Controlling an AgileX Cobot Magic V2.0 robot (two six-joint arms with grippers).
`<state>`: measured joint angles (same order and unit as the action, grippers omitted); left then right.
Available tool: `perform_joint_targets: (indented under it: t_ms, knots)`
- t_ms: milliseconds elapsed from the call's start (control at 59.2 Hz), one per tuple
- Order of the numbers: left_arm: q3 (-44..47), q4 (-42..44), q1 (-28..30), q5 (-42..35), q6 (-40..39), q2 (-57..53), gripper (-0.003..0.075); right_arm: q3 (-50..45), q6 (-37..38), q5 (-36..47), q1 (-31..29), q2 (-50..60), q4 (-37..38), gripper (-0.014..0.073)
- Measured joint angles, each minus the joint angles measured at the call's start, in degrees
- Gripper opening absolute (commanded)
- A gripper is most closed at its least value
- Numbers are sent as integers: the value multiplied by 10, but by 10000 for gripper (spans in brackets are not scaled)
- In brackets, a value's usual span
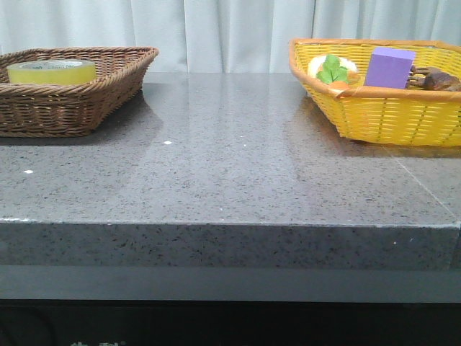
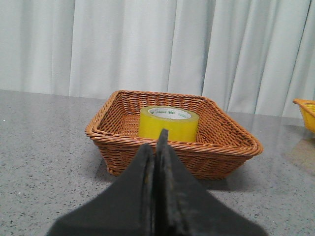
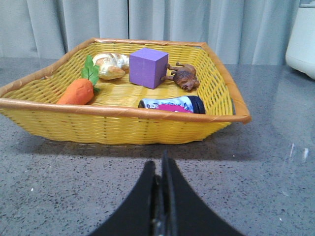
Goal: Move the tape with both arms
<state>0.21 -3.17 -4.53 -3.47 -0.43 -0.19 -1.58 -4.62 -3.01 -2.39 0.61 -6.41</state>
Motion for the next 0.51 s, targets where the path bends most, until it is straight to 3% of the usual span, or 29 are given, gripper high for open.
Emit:
perform_joint_targets:
  t_ms: [506]
  knots:
    - [0, 0, 0, 0, 0, 0, -20, 0, 14, 20, 0, 0, 0, -67]
